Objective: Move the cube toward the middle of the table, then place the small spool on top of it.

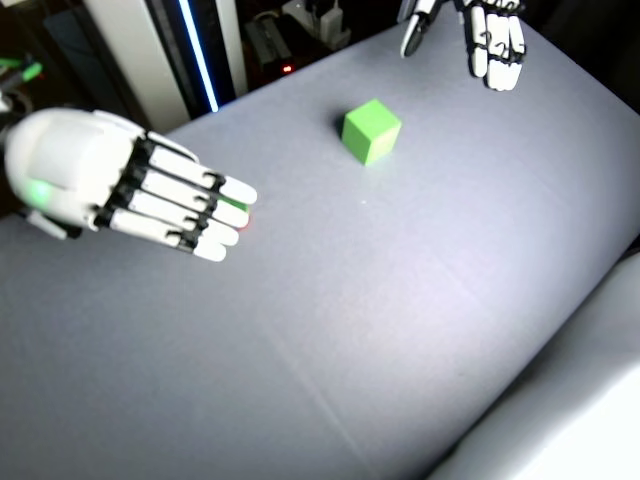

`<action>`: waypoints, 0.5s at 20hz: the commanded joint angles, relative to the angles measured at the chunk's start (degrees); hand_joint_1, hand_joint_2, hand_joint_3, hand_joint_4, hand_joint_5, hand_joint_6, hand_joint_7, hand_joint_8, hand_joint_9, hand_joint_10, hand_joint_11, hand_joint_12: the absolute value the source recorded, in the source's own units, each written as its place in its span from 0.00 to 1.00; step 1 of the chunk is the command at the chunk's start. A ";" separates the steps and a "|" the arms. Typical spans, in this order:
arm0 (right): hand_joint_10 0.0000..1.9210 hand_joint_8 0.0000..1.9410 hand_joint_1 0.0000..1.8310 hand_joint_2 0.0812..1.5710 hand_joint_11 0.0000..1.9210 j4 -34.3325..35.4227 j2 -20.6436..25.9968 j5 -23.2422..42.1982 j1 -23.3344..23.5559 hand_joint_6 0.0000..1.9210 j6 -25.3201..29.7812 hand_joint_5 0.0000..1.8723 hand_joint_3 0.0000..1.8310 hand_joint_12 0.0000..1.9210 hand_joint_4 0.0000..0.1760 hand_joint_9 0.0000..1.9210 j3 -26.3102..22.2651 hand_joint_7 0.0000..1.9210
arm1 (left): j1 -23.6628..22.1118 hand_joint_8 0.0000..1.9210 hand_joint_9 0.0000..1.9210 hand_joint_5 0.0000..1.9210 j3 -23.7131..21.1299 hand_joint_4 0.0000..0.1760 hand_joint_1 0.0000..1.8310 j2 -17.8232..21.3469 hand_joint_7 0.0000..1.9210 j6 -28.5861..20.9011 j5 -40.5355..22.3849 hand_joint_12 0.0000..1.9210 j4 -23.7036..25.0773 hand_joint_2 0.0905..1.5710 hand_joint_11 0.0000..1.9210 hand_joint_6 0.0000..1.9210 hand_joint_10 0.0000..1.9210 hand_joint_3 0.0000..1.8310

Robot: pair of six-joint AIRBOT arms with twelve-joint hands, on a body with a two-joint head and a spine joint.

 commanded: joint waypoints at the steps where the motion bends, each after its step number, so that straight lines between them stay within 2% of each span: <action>1: 0.01 0.00 0.32 0.83 0.11 0.76 -0.20 6.71 0.69 0.00 0.05 0.27 0.00 0.30 0.00 0.22 0.27 0.23 | -0.38 0.00 0.04 0.16 0.39 0.47 0.33 0.22 0.06 -0.21 -6.33 0.04 -0.25 0.58 0.01 0.00 0.01 0.01; 2: 0.00 0.00 0.32 0.83 0.11 0.74 -0.26 6.71 0.72 0.00 0.05 0.28 0.00 0.30 0.00 0.22 0.30 0.23 | -0.38 0.00 0.04 0.16 0.44 0.54 0.33 0.19 0.06 -0.32 -6.16 0.05 -0.26 0.58 0.01 0.00 0.01 0.01; 3: 0.00 0.00 0.33 0.84 0.11 0.67 -0.26 6.71 0.73 0.00 0.05 0.27 0.00 0.30 0.00 0.22 0.33 0.23 | -0.39 0.00 0.05 0.17 0.41 0.49 0.33 0.21 0.07 -0.36 -6.04 0.05 -0.14 0.58 0.02 0.00 0.01 0.00; 5: 0.00 0.00 0.32 0.84 0.13 0.65 -0.28 6.64 0.74 0.00 0.05 0.28 0.00 0.30 0.00 0.22 0.43 0.23 | -0.66 0.00 0.06 0.17 0.40 0.57 0.32 0.18 0.08 -0.40 -5.62 0.16 0.61 0.57 0.00 0.00 0.00 0.00; 6: 0.00 0.00 0.30 0.84 0.11 0.65 -0.34 6.46 0.93 0.00 0.05 0.28 0.00 0.29 0.00 0.22 0.52 0.23 | -1.59 0.00 0.07 0.16 0.41 0.65 0.32 0.05 0.08 -0.46 -3.69 0.21 2.81 0.56 0.00 0.00 0.00 0.00; 7: 0.00 0.00 0.30 0.84 0.12 0.63 -0.39 6.34 1.07 0.00 0.05 0.29 0.00 0.29 0.00 0.22 0.59 0.24 | -2.31 0.00 0.08 0.15 0.41 0.67 0.29 -0.03 0.09 -0.46 -2.45 0.22 4.17 0.55 0.00 0.00 0.01 0.00; 8: 0.00 0.00 0.29 0.85 0.12 0.48 -0.53 5.94 1.48 0.00 0.05 0.28 0.00 0.29 0.00 0.22 0.74 0.23 | -3.93 0.00 0.09 0.15 0.44 0.63 0.30 -0.16 0.09 -0.46 -0.24 0.21 6.35 0.54 0.00 0.00 0.00 0.00; 9: 0.00 0.00 0.29 0.85 0.13 0.44 -0.60 5.83 1.58 0.00 0.05 0.28 0.00 0.29 0.00 0.22 0.79 0.24 | -4.72 0.00 0.09 0.14 0.51 0.68 0.30 -0.27 0.09 -0.46 0.97 0.18 7.49 0.53 0.00 0.00 0.00 0.00; 10: 0.00 0.00 0.28 0.84 0.12 0.41 -0.68 5.78 1.62 0.00 0.05 0.28 0.00 0.29 0.00 0.22 0.83 0.23 | -5.90 0.00 0.10 0.13 0.68 0.83 0.32 -0.50 0.09 -0.46 2.37 0.21 8.86 0.50 0.00 0.00 0.00 0.00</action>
